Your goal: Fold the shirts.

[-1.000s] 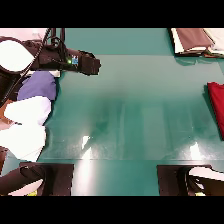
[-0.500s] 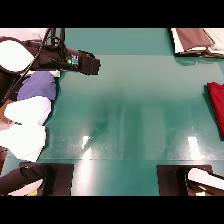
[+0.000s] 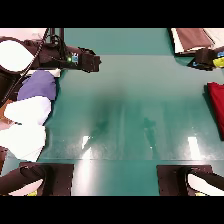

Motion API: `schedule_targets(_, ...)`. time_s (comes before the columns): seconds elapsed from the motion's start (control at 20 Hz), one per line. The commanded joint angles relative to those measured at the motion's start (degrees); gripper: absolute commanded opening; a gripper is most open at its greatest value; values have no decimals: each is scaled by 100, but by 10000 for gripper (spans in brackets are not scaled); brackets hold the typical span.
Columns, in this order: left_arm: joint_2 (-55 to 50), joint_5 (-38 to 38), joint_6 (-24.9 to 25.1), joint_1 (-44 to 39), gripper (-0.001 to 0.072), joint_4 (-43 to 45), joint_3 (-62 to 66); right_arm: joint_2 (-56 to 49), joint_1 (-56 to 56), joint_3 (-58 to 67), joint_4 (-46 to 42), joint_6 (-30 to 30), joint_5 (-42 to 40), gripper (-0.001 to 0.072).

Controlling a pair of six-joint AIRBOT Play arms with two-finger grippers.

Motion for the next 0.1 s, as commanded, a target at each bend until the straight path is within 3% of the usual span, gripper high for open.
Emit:
schedule_targets(0.0, 0, 131, -2, -2, 25, 0, 2, 26, 468, 2, 15, 0, -33, 15)
schedule_targets(0.05, 0, 131, -2, -2, 25, -2, 2, 26, 468, 2, 15, 0, -28, 15)
